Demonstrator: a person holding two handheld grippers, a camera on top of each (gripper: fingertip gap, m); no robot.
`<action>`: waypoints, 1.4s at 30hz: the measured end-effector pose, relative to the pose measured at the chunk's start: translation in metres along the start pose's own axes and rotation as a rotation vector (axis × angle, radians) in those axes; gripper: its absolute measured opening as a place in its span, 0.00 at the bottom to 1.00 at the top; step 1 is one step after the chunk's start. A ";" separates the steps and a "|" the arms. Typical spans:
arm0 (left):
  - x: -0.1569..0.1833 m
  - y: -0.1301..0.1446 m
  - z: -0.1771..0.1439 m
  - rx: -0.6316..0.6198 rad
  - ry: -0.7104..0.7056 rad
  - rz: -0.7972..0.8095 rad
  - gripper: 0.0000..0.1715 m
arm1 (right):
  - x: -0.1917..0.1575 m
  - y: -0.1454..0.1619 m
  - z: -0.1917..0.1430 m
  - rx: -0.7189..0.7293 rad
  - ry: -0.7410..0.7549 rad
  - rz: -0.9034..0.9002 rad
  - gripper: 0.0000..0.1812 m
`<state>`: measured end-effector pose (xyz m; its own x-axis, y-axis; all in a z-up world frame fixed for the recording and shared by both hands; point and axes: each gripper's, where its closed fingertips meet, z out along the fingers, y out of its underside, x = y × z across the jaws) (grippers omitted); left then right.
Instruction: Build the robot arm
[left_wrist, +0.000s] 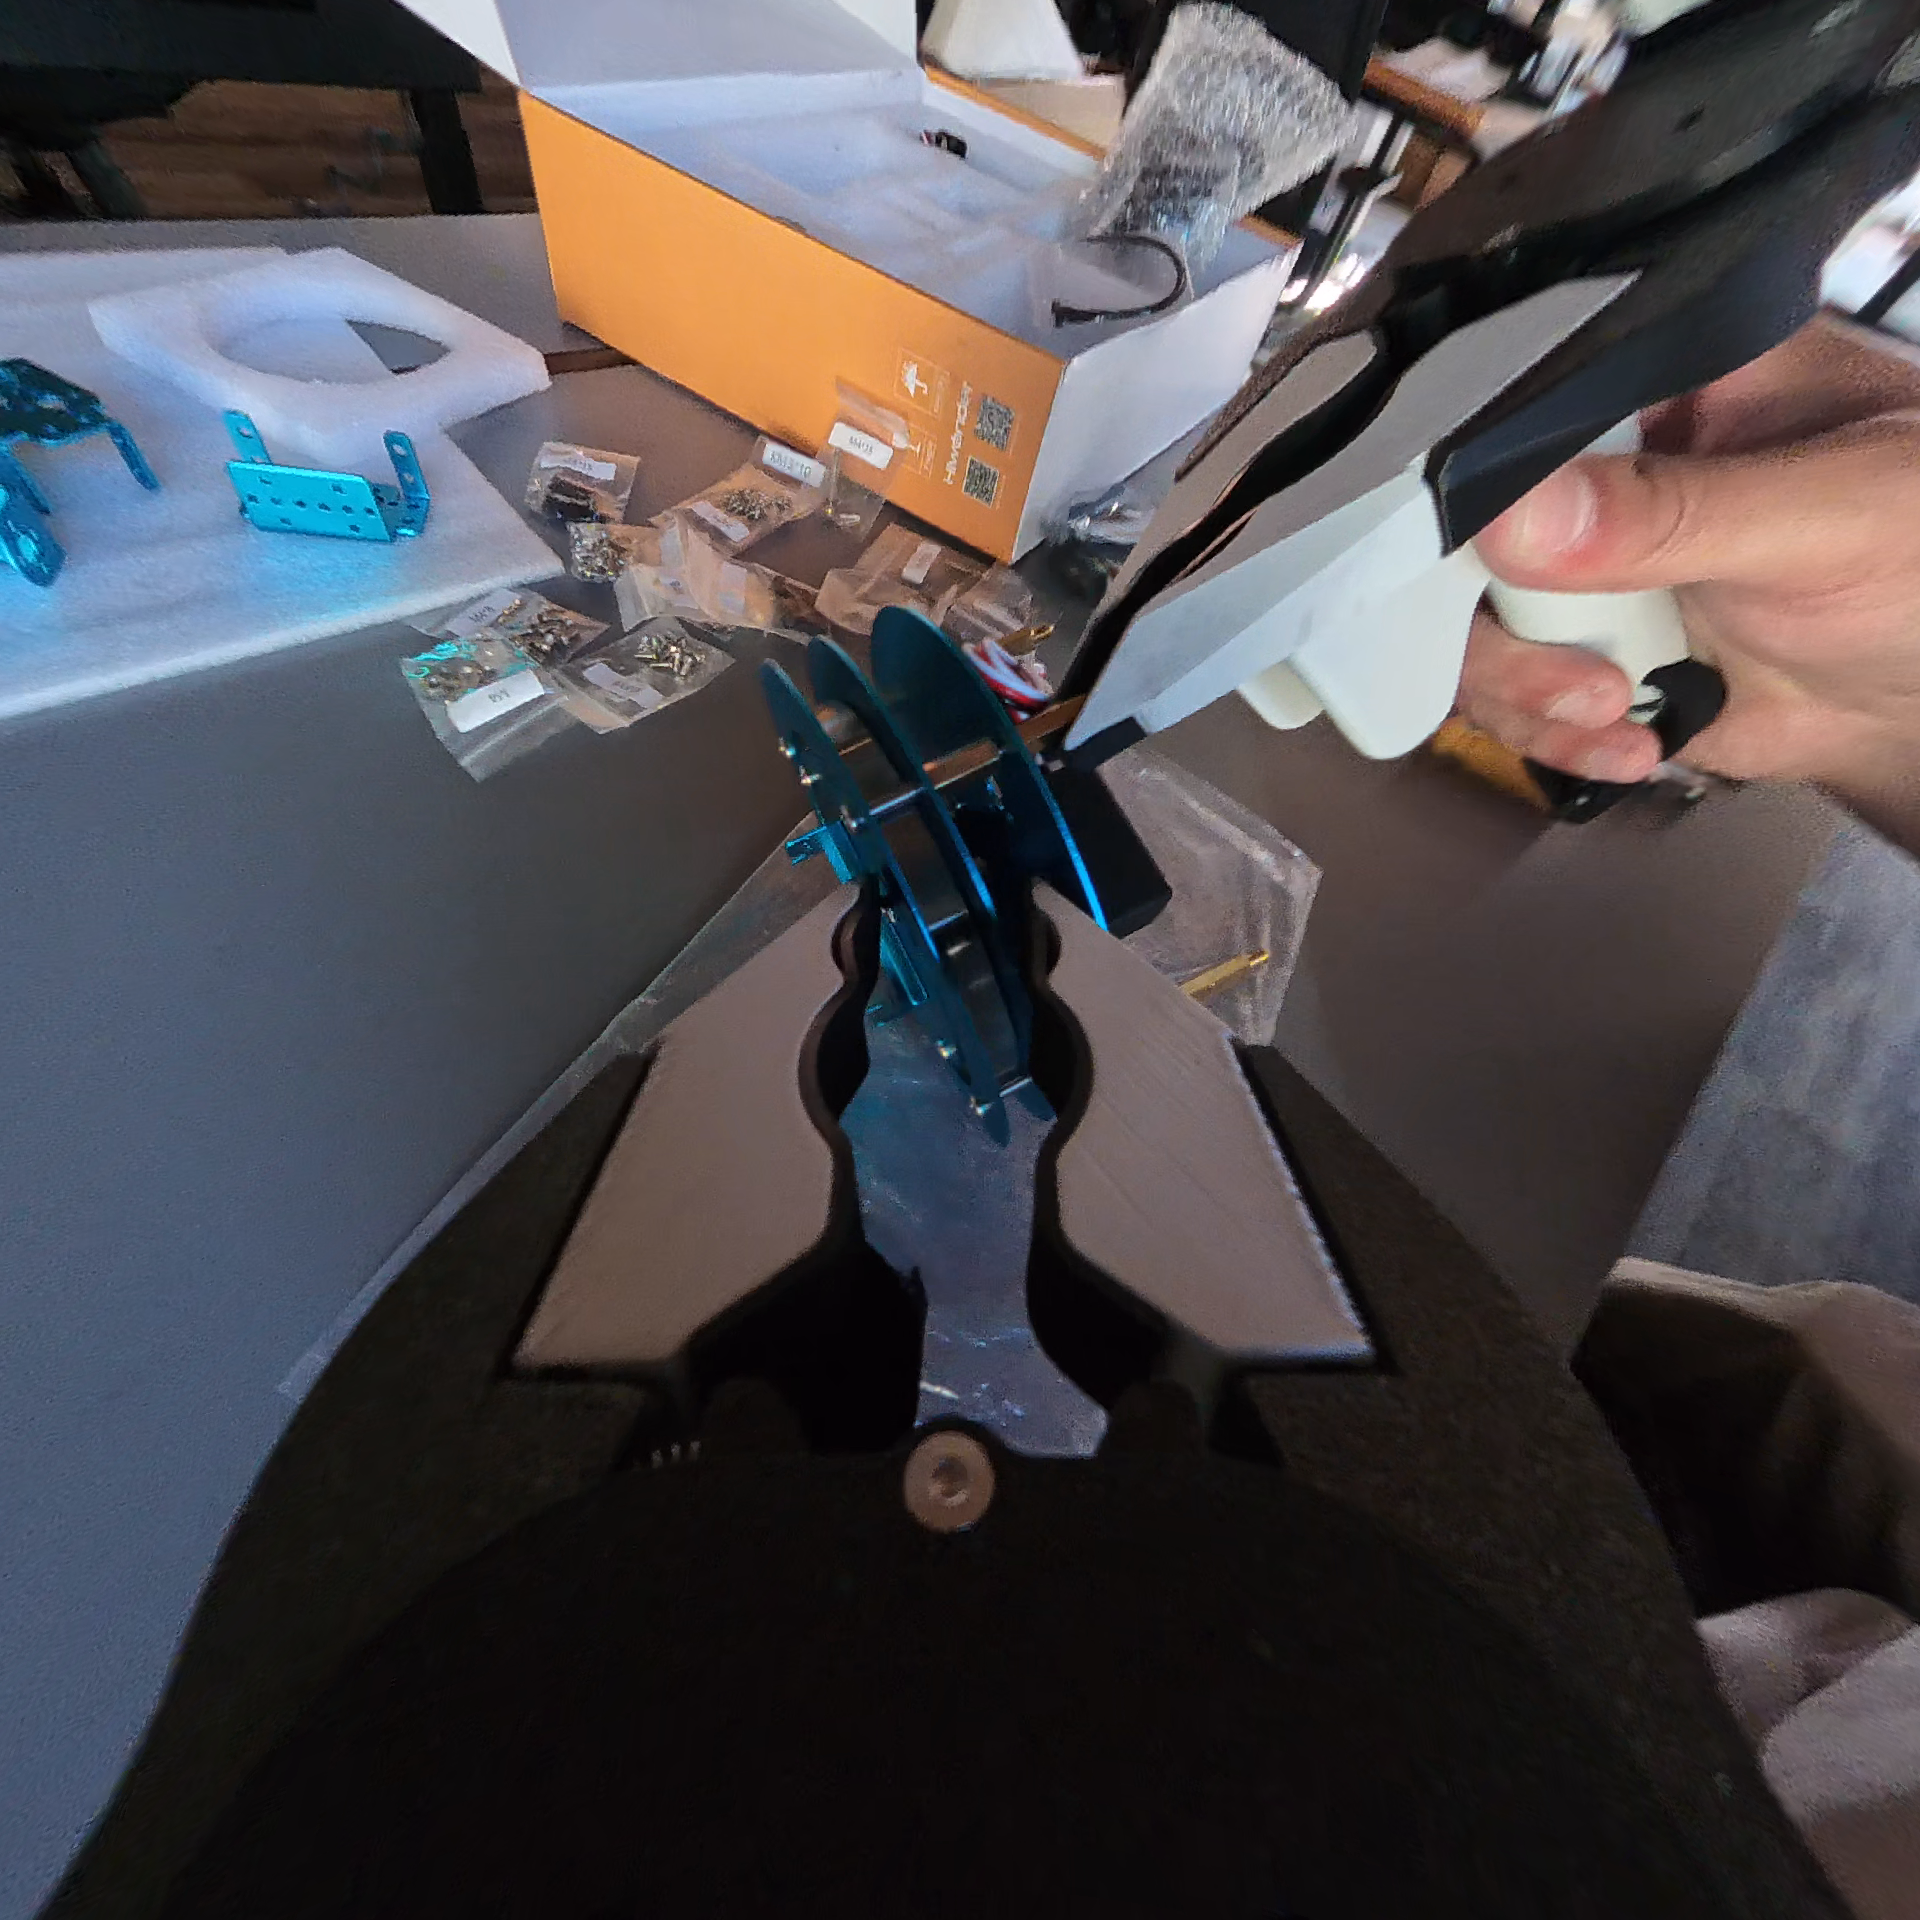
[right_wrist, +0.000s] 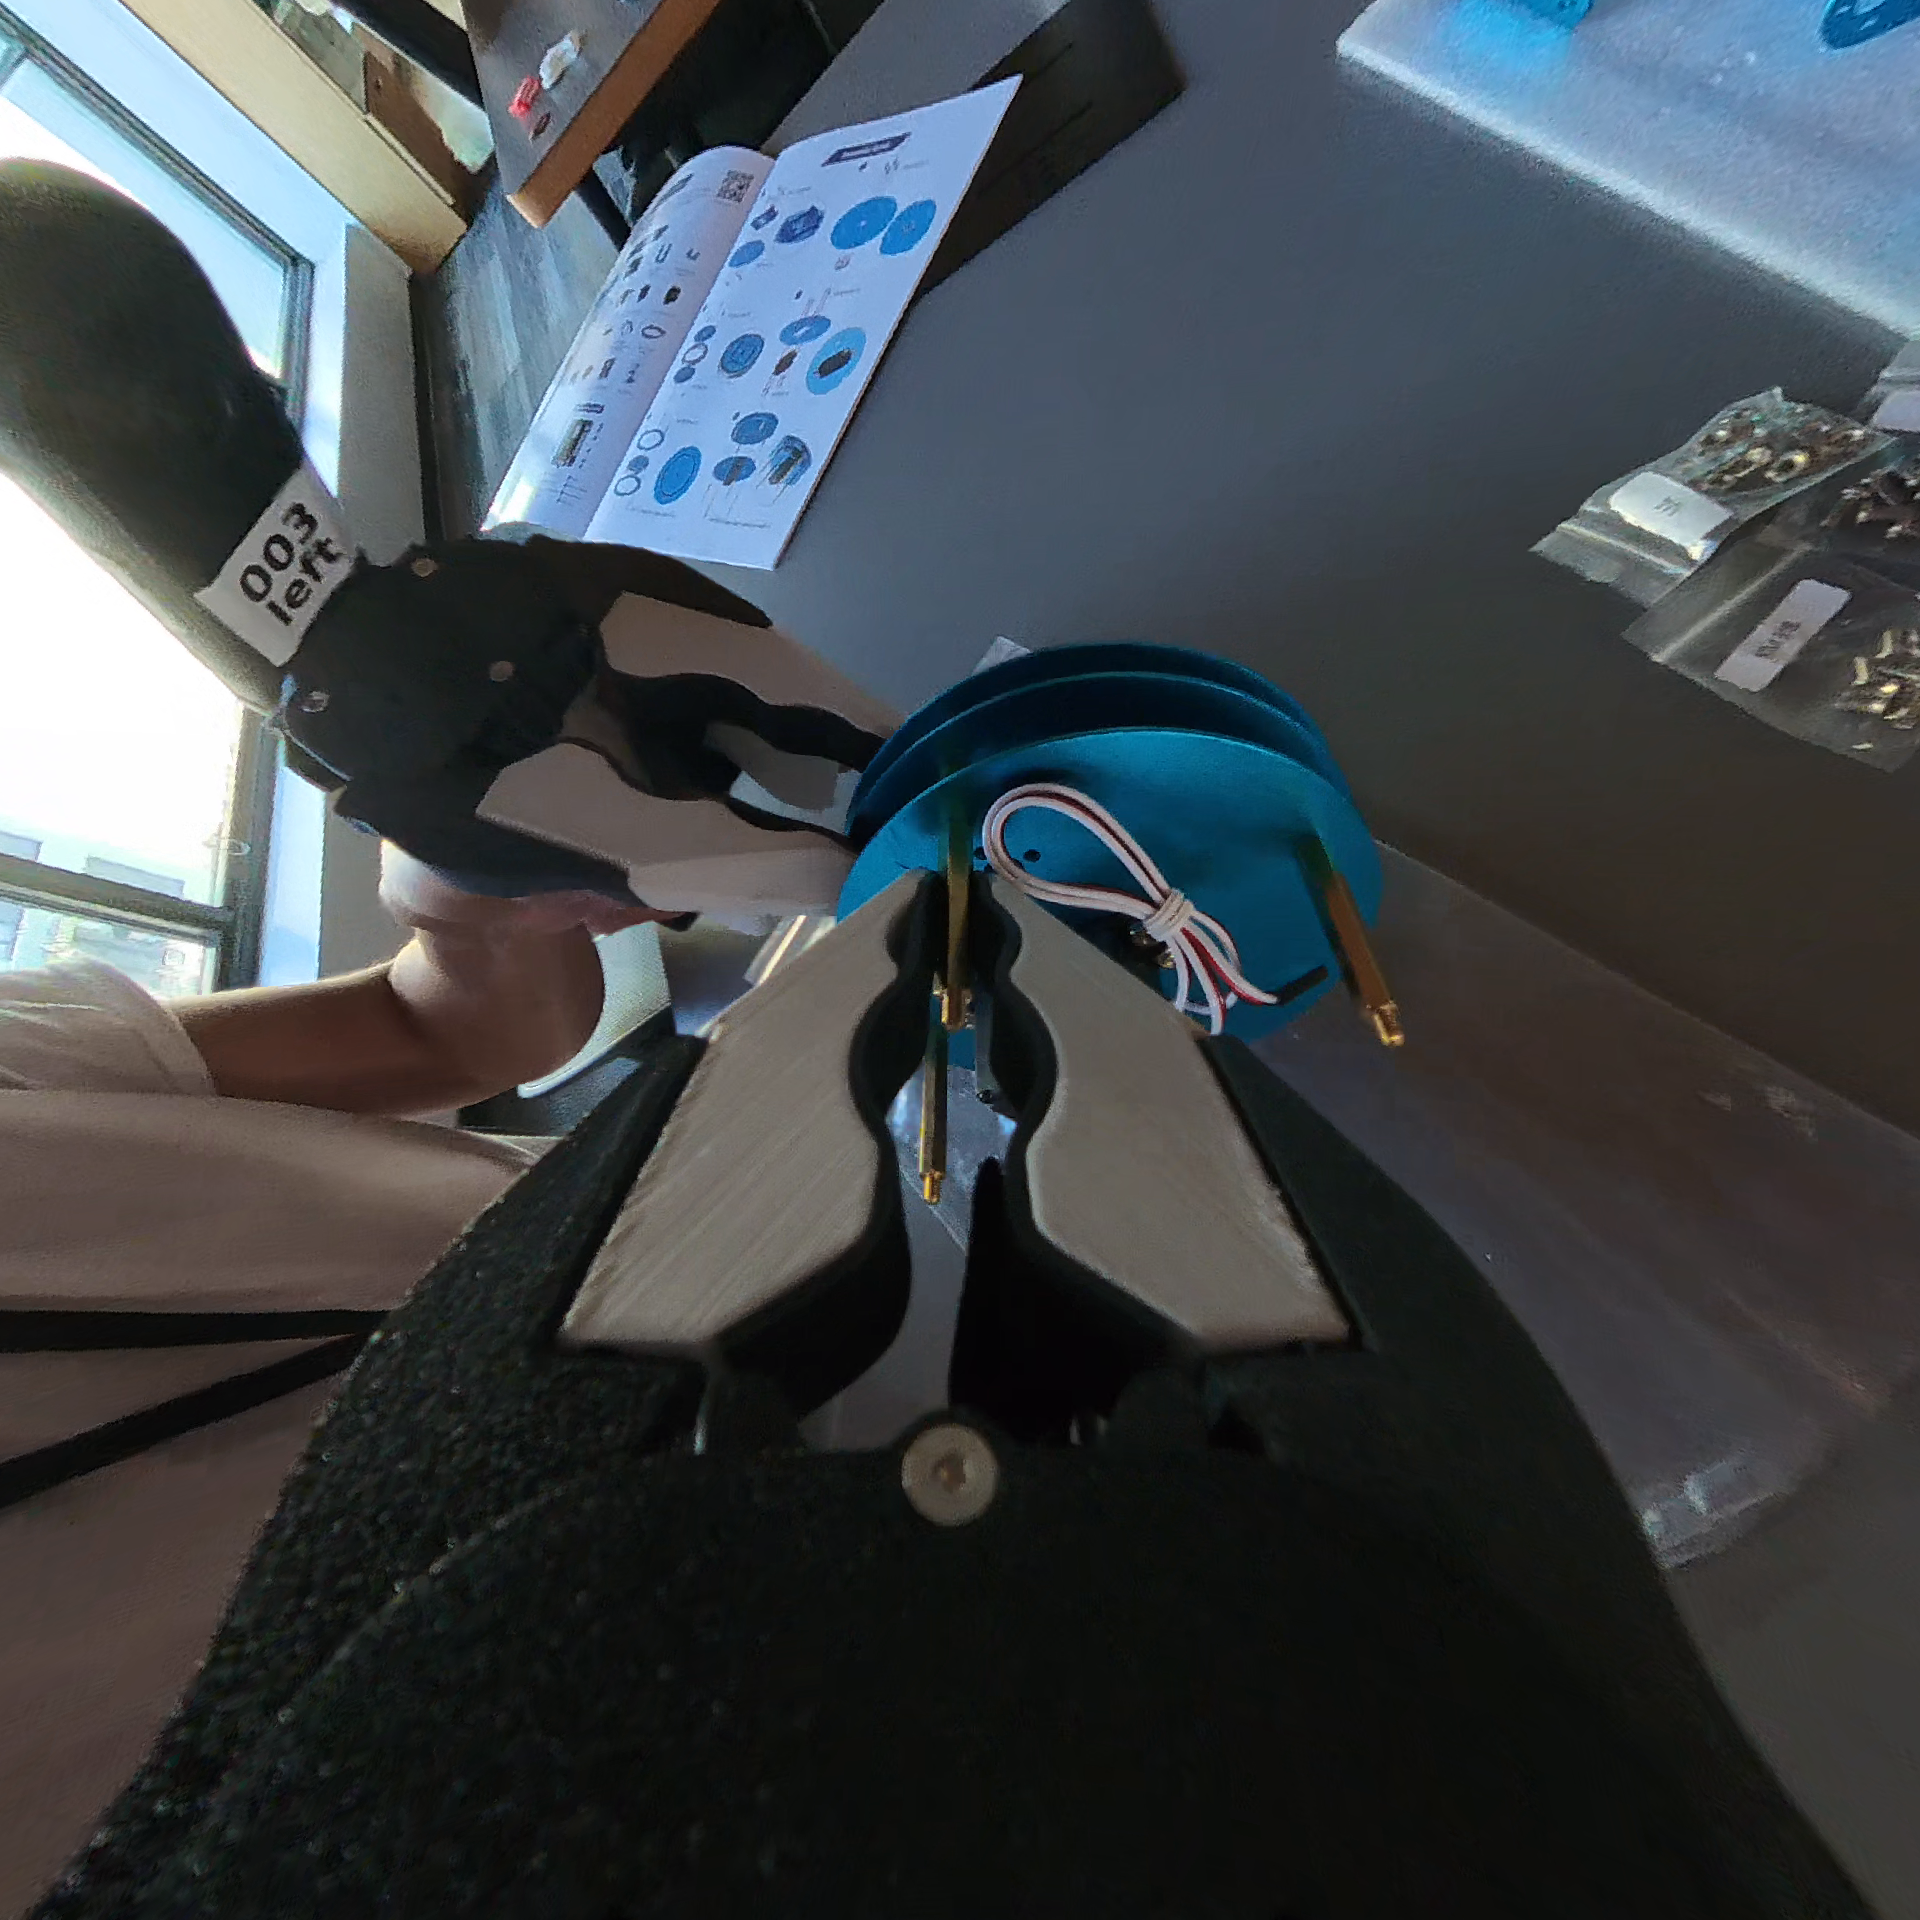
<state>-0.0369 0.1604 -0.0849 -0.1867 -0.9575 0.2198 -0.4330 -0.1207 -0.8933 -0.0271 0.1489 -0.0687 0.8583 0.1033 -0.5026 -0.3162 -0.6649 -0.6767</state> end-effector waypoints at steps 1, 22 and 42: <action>0.002 0.001 0.003 -0.013 -0.021 0.038 0.13 | 0.002 0.003 -0.002 0.012 0.021 -0.022 0.01; 0.023 -0.006 0.031 -0.157 0.019 0.254 0.07 | 0.018 0.042 -0.045 0.023 1.022 -0.520 0.02; 0.031 -0.005 0.031 -0.121 0.071 0.230 0.07 | 0.012 0.038 -0.040 -0.144 0.772 -0.346 0.03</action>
<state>-0.0132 0.1233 -0.0860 -0.3519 -0.9349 0.0469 -0.4734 0.1345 -0.8705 -0.0124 0.0954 -0.0792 0.9480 -0.1802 0.2625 0.0240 -0.7817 -0.6232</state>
